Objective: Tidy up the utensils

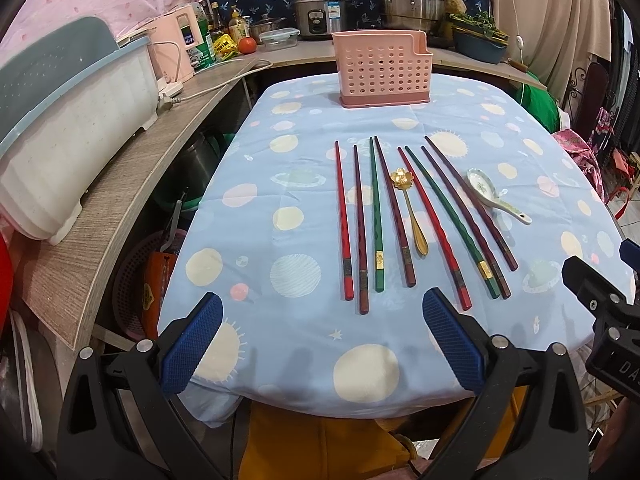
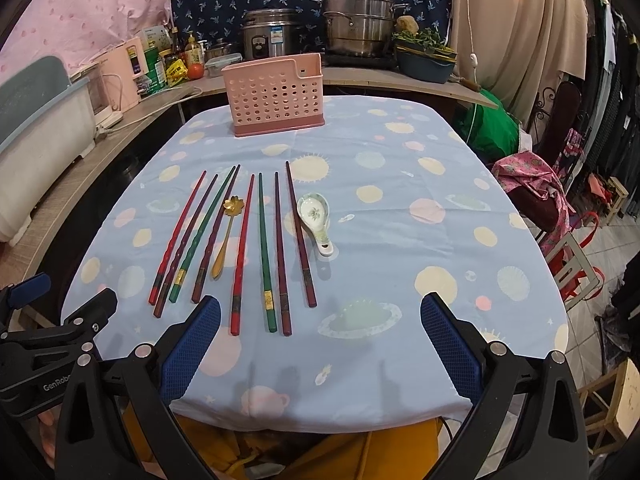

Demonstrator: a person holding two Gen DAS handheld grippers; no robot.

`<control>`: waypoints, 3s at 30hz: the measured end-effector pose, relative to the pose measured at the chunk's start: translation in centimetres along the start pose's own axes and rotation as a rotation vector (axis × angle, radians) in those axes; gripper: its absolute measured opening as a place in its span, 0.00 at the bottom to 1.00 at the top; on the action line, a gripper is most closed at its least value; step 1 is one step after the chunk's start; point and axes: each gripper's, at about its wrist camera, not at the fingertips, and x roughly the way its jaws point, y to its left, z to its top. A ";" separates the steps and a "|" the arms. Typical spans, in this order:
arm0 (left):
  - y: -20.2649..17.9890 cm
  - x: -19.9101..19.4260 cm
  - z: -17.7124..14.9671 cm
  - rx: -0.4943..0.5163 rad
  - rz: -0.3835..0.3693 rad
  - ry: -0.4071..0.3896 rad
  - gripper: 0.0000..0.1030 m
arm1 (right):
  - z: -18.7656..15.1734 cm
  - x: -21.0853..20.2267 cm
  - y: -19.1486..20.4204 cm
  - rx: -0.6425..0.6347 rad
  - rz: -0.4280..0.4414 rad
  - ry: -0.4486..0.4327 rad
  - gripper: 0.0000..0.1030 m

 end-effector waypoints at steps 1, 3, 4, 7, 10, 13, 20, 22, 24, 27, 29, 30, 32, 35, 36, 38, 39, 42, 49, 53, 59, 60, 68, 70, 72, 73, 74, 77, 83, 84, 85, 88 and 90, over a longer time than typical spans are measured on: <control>0.0 0.0 0.0 0.000 0.000 -0.001 0.93 | 0.0 0.0 0.0 -0.001 0.000 0.000 0.93; 0.0 0.0 0.0 0.001 0.000 0.000 0.93 | 0.0 0.0 0.0 0.000 0.001 0.001 0.93; 0.1 0.1 -0.1 0.000 0.000 0.001 0.93 | 0.0 0.0 0.1 0.001 0.000 0.002 0.93; 0.2 0.2 -0.2 -0.001 0.001 0.001 0.93 | -0.2 0.1 0.1 0.001 0.002 0.003 0.93; 0.3 0.2 -0.2 -0.002 0.002 0.002 0.93 | -0.2 0.2 0.2 -0.001 0.002 0.004 0.93; 0.3 0.3 -0.3 -0.002 0.002 0.004 0.93 | -0.2 0.2 0.2 -0.002 0.002 0.006 0.93; 0.3 0.3 -0.3 -0.001 0.003 0.003 0.93 | -0.3 0.3 0.3 -0.002 0.003 0.007 0.93; 0.3 0.3 -0.3 -0.002 0.002 0.003 0.93 | -0.3 0.3 0.3 -0.001 0.004 0.006 0.93; 0.3 0.3 -0.3 -0.002 0.002 0.003 0.93 | -0.3 0.3 0.2 -0.002 0.003 0.007 0.93; 0.4 0.3 -0.4 -0.001 0.002 0.003 0.93 | -0.3 0.3 0.3 0.000 0.004 0.007 0.93; 0.3 0.3 -0.3 -0.002 0.003 0.003 0.93 | -0.2 0.3 0.2 -0.001 0.004 0.007 0.93; 0.4 0.4 -0.4 -0.001 0.003 0.003 0.93 | -0.3 0.3 0.3 -0.001 0.004 0.007 0.93; 0.3 0.3 -0.3 -0.002 0.002 0.004 0.93 | -0.3 0.3 0.2 -0.002 0.003 0.007 0.93; 0.3 0.3 -0.3 -0.001 0.002 0.004 0.93 | -0.2 0.3 0.2 0.000 0.004 0.008 0.93; 0.3 0.3 -0.3 -0.002 0.002 0.004 0.93 | -0.2 0.3 0.2 -0.001 0.004 0.008 0.93; 0.3 0.3 -0.3 -0.002 0.002 0.004 0.93 | -0.4 0.3 0.3 -0.002 0.006 0.009 0.93; 0.3 0.3 -0.3 -0.002 0.003 0.004 0.93 | -0.4 0.3 0.3 -0.002 0.007 0.009 0.93; 0.3 0.4 -0.4 -0.002 0.003 0.005 0.93 | -0.6 0.5 0.6 -0.004 0.009 0.010 0.93; 0.3 0.4 -0.4 -0.001 0.003 0.005 0.93 | -0.5 0.4 0.4 -0.002 0.010 0.010 0.93; 0.3 0.4 -0.4 -0.001 0.003 0.006 0.93 | -0.6 0.4 0.5 -0.003 0.010 0.010 0.93; 0.3 0.4 -0.4 0.000 0.003 0.006 0.93 | -0.5 0.4 0.5 -0.003 0.010 0.011 0.93; 0.3 0.4 -0.4 0.000 0.004 0.006 0.93 | -0.5 0.4 0.4 -0.002 0.010 0.011 0.93; 0.1 0.8 -0.5 -0.007 -0.003 0.010 0.93 | -0.3 0.8 0.2 0.007 0.011 0.018 0.93; 0.2 1.2 -0.5 -0.013 -0.005 0.016 0.93 | -0.2 1.1 0.1 0.013 0.011 0.024 0.93; 0.4 1.6 -0.3 -0.025 -0.011 0.026 0.93 | 0.0 1.3 -0.2 0.018 0.008 0.029 0.93; 0.6 2.0 -0.2 -0.036 -0.016 0.032 0.93 | 0.2 1.5 -0.5 0.022 0.007 0.030 0.93; 0.7 2.2 0.0 -0.043 -0.019 0.035 0.93 | 0.3 1.6 -0.7 0.027 0.007 0.030 0.93; 1.4 3.3 0.5 -0.068 -0.027 0.050 0.93 | 0.8 2.3 -1.3 0.041 0.006 0.026 0.93; 2.7 7.2 1.0 -0.116 -0.039 0.115 0.93 | 1.5 4.4 -2.7 0.073 0.000 0.040 0.93; 2.9 7.9 1.0 -0.117 -0.034 0.120 0.93 | 1.6 4.8 -3.0 0.080 0.001 0.047 0.93; 2.9 8.4 0.9 -0.114 -0.029 0.128 0.92 | 1.6 5.2 -3.2 0.087 0.001 0.055 0.93; 2.9 9.8 0.9 -0.110 -0.029 0.151 0.88 | 1.8 6.1 -3.5 0.095 -0.001 0.071 0.93; 2.9 10.4 1.0 -0.107 -0.041 0.162 0.86 | 2.0 6.5 -3.5 0.095 -0.001 0.076 0.93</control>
